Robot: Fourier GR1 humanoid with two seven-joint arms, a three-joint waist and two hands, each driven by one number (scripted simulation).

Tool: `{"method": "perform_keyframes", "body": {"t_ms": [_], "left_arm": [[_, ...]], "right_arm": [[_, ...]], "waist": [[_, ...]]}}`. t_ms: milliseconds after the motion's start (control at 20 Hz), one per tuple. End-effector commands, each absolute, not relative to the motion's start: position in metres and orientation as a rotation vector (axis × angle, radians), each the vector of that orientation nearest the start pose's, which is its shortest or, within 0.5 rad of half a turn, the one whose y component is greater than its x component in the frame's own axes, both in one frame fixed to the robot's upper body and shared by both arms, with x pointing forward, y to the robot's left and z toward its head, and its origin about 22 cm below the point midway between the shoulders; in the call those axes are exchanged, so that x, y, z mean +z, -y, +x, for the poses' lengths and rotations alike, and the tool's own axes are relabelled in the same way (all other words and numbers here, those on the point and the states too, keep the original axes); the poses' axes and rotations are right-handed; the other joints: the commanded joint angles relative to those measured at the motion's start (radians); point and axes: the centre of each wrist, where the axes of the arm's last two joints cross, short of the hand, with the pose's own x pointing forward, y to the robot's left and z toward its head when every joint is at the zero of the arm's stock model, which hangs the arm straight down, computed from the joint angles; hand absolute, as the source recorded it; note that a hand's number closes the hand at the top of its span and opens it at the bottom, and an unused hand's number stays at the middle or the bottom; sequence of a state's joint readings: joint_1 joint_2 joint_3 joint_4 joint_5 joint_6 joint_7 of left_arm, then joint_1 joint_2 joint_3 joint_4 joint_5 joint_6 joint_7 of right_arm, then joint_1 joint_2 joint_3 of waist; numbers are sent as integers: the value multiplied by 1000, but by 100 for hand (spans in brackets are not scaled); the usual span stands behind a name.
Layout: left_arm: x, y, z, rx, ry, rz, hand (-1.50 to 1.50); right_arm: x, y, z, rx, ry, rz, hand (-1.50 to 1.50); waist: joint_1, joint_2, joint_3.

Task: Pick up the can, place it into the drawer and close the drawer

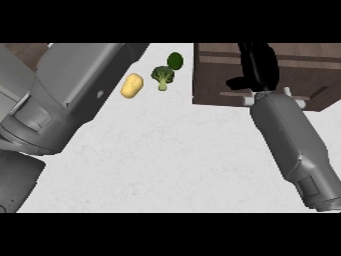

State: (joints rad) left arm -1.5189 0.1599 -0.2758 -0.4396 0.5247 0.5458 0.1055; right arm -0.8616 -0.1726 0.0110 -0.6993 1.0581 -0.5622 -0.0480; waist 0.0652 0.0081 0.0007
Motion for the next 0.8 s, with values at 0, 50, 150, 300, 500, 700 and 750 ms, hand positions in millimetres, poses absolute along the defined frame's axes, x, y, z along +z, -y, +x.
{"method": "perform_keyframes", "body": {"t_ms": [0,50,150,300,500,700,750], "left_arm": [[261,-55,451,-13,1688,75,-150],[261,-50,448,3,1689,61,-150],[262,-78,454,-3,1700,72,-150],[270,-65,447,-7,1704,67,-150],[251,-89,448,-37,1707,60,-150],[257,-99,446,-10,1705,86,-150],[248,-103,444,-1,1684,58,-150]], "right_arm": [[74,176,438,833,1785,-1291,-150],[79,176,443,828,1778,-1308,-150],[108,191,455,811,1791,-1322,-150],[93,191,454,804,1794,-1346,-150],[132,171,468,790,1800,-1353,-150],[140,160,470,747,1853,-1300,-150],[135,163,469,730,1868,-1258,-150]], "waist": [[15,-4,0],[22,0,0],[38,1,0],[43,7,1],[64,10,-1],[54,9,0],[58,3,0]]}}
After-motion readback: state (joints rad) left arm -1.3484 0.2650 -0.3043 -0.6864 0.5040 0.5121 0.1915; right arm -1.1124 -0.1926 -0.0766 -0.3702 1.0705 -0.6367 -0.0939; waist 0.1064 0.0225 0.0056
